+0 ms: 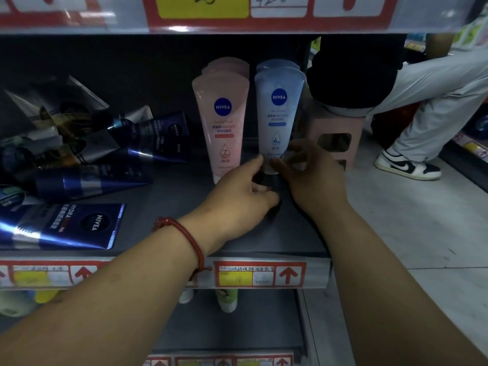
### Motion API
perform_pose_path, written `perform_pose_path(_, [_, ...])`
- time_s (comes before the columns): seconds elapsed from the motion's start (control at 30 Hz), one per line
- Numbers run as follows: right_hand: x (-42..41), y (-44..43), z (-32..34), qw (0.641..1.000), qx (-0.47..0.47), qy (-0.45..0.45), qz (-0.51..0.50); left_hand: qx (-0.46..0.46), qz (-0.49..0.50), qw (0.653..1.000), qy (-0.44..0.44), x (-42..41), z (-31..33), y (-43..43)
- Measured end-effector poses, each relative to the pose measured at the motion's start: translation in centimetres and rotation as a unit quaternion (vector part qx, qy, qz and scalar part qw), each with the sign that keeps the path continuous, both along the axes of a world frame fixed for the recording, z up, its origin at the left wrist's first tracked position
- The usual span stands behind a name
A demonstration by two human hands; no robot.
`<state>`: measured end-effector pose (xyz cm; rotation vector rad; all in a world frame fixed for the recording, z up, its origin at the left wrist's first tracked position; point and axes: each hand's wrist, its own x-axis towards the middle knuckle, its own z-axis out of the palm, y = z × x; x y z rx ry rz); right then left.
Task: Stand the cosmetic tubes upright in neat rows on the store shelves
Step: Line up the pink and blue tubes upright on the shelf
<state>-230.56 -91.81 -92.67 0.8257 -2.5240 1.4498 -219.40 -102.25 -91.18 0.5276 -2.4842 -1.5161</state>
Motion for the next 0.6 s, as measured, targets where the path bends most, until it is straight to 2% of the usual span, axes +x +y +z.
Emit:
perform_pose_path(0.23, [-0.55,-0.68,-0.07,1.0,0.004,-0.001,-0.009,-0.043,0.001,0.999,0.003,-0.35,0.66,0.74])
perform_pose_path(0.6, [-0.2,-0.63,0.15,1.0,0.02,0.004,-0.013,-0.052,0.017,0.998,-0.013,-0.51,0.56,0.89])
